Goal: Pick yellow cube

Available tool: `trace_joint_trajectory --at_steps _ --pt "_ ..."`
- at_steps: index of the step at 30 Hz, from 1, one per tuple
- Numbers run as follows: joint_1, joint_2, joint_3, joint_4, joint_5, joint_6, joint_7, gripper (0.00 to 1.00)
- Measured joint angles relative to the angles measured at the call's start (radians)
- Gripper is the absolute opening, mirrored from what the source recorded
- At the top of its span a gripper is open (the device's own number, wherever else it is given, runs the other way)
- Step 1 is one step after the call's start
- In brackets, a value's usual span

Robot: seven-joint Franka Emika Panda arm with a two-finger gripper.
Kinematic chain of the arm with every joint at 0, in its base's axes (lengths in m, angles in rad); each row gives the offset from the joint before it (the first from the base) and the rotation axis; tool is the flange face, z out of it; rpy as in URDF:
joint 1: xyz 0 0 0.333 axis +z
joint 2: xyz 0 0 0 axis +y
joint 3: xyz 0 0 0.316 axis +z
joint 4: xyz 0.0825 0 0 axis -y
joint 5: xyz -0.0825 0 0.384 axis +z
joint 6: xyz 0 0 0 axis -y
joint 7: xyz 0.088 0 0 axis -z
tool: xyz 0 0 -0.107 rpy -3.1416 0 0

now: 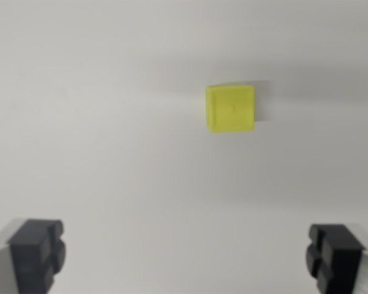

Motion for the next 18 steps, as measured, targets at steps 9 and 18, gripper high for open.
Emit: trace_joint_trajectory --at_steps 9,18 --pt "-0.010 0.027 0.000 -0.022 0.003 0.044 -0.012 1.00" --pt "-0.020 0.057 0.000 -0.041 0.007 0.087 -0.025 1.00"
